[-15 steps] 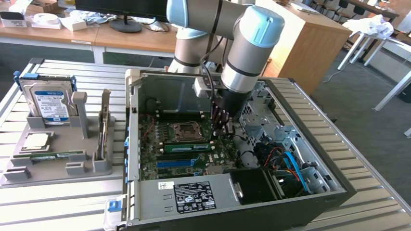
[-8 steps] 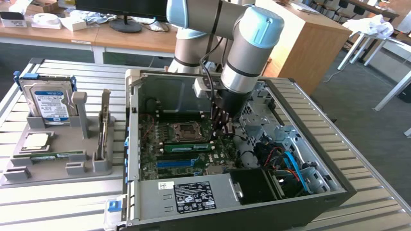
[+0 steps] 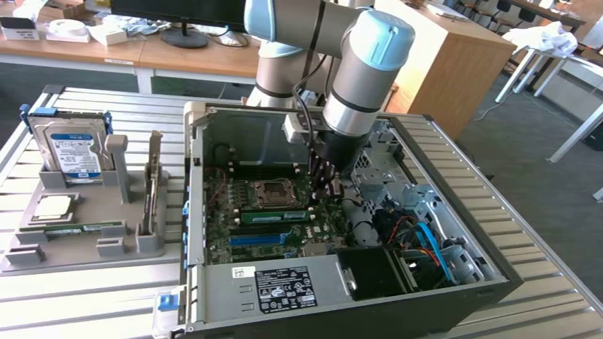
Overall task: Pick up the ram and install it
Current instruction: 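Press down the ram until it locks into place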
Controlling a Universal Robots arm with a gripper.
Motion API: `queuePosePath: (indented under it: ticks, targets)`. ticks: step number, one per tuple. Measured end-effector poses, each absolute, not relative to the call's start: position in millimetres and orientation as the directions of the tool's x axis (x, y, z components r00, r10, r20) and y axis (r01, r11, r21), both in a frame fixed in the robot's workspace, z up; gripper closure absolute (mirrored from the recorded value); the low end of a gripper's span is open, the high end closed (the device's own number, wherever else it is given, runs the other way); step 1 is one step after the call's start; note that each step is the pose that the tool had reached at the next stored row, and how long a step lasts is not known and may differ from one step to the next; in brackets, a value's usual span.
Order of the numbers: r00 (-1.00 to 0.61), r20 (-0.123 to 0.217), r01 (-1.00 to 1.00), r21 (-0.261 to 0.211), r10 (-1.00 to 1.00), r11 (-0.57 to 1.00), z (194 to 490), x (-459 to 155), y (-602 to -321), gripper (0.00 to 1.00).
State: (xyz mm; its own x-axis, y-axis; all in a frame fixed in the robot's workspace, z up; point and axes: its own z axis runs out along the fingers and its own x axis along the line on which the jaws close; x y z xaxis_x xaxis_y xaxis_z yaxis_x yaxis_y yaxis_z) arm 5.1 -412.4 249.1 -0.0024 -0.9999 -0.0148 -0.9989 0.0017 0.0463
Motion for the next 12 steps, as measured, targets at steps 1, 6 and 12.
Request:
queuePosePath:
  ticks: [1, 6, 12]
  targets:
    - [-0.002, -0.015, -0.999, 0.046, -1.000, 0.002, 249.1, 5.1, -412.4, 0.90]
    - [-0.003, -0.015, -0.999, 0.046, -1.000, 0.002, 248.5, 5.1, -412.3, 0.90]
    - [-0.002, -0.015, -0.999, 0.046, -1.000, 0.002, 243.0, 5.1, -412.4, 0.90]
